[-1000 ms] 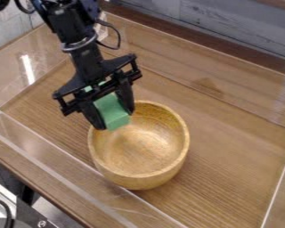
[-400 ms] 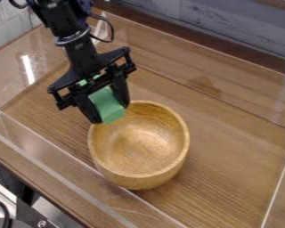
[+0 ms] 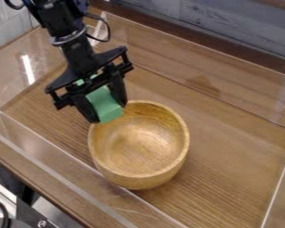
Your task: Remove the green block from inside the brown bowl and put it on the table
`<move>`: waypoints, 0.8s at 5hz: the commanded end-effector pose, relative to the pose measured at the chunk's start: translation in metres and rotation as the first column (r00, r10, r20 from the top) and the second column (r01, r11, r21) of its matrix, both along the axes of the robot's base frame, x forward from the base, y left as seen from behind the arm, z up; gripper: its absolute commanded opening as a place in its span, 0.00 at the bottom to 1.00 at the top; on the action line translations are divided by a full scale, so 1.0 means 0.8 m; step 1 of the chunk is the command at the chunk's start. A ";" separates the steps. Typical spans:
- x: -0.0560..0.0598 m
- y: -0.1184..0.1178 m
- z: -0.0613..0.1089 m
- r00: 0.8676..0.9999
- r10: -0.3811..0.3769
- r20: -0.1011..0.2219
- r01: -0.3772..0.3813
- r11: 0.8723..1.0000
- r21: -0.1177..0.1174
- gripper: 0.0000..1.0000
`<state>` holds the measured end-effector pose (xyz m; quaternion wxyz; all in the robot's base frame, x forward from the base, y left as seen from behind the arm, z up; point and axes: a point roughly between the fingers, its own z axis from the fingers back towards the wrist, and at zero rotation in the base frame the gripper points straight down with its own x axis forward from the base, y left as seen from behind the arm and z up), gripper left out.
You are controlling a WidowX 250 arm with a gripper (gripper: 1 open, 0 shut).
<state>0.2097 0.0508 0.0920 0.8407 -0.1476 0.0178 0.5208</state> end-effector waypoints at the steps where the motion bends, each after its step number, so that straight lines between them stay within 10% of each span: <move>1: 0.010 0.008 0.013 0.999 0.015 0.041 -0.016 1.000 0.013 0.00; 4: 0.010 0.009 0.011 0.998 0.036 0.045 -0.036 0.999 0.010 0.00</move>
